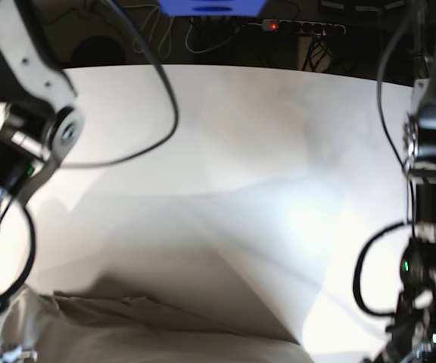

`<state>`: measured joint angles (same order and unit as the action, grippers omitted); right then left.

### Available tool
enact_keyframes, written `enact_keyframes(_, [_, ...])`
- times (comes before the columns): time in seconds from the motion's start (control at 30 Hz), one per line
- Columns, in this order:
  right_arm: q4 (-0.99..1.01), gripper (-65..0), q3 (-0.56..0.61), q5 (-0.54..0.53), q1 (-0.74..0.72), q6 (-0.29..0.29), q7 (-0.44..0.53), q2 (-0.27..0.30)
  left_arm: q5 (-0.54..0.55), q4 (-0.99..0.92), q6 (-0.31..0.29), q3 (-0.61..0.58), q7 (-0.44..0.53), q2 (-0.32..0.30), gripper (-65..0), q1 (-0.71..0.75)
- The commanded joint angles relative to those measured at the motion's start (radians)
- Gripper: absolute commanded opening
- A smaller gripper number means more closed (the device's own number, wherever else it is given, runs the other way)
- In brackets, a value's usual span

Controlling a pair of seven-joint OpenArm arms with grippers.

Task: Layout the t-shirt on the table in an organized manner, then fold the t-shirt properly
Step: 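Lower the shirt flat onto the table with both grippers, then release the shirt with the right gripper and regrasp its shoulder corner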

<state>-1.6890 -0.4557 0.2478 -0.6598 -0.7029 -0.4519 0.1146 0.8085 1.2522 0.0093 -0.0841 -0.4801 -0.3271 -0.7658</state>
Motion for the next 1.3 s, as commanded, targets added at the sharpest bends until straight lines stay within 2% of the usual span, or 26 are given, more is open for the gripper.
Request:
enact_keyframes(0.0, [-0.052, -65.0, -0.022, -0.029, 0.033, 0.005, 0.023, 0.004, 0.007, 0.056, -0.012, 0.031, 0.034, -0.02, -65.0, 0.019])
enact_keyframes(0.17, [-0.181, -65.0, -0.051, -0.152, 0.374, 0.005, 0.032, -0.063, 0.007, 0.18, -0.013, 0.188, 0.034, -0.016, -65.0, 0.315])
enact_keyframes(0.27, [-0.202, -65.0, -0.053, -0.252, 0.572, 0.005, 0.052, -0.082, 0.007, 0.234, -0.013, 0.243, 0.033, -0.014, -65.0, 0.466])
enact_keyframes(0.4, [-0.202, -65.0, -0.053, -0.374, 0.817, 0.005, 0.173, -0.095, 0.009, 0.343, -0.013, 0.317, 0.034, -0.011, -65.0, 0.707])
enact_keyframes(0.6, [-0.132, -65.0, -0.048, -0.448, 1.064, 0.005, 0.302, -0.112, -0.001, 0.334, -0.013, 0.424, 0.033, 0.079, -65.0, 0.96])
enact_keyframes(0.83, [-0.006, -65.0, -0.062, -0.451, 1.162, 0.005, 0.416, -0.094, 0.007, 0.208, -0.013, 0.455, 0.033, 0.118, -65.0, 1.046])
enact_keyframes(1.03, [0.108, -65.0, -0.074, -0.453, 1.171, 0.005, 0.422, -0.066, 0.009, 0.174, -0.015, 0.459, 0.027, 0.119, -64.7, 1.061])
enact_keyframes(1.27, [0.18, -65.0, -0.104, -0.448, 1.175, 0.005, 0.422, -0.062, 0.01, 0.2, -0.015, 0.459, 0.027, 0.119, -64.5, 1.089])
